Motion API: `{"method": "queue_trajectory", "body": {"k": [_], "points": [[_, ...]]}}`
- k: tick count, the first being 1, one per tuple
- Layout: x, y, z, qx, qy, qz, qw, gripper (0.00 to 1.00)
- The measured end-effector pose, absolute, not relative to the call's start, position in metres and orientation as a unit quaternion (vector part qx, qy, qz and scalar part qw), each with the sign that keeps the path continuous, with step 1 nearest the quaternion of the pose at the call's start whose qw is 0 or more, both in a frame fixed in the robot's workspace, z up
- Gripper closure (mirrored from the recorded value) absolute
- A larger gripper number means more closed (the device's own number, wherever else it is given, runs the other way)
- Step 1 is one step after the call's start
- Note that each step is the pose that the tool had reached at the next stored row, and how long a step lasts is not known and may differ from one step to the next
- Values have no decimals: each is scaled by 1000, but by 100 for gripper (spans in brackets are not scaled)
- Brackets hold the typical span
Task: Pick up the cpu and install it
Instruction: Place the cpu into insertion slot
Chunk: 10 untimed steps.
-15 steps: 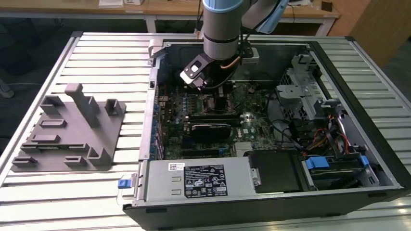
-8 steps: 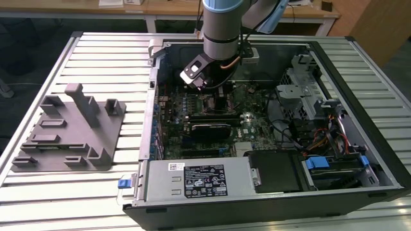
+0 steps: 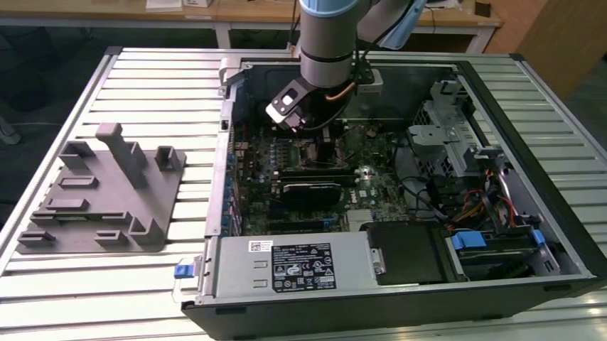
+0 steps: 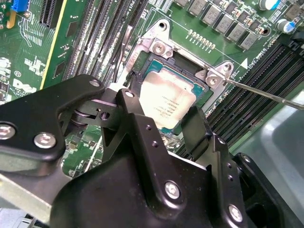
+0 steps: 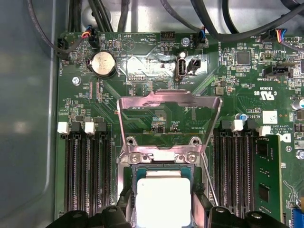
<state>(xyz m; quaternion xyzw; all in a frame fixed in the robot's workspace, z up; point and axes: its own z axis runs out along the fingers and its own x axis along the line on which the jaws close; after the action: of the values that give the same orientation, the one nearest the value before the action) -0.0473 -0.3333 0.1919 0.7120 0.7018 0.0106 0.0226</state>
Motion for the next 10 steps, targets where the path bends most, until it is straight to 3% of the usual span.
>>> {"method": "queue_trajectory", "body": {"k": [10], "points": [[-47, -333, 193, 712, 702, 11, 23, 39]]}}
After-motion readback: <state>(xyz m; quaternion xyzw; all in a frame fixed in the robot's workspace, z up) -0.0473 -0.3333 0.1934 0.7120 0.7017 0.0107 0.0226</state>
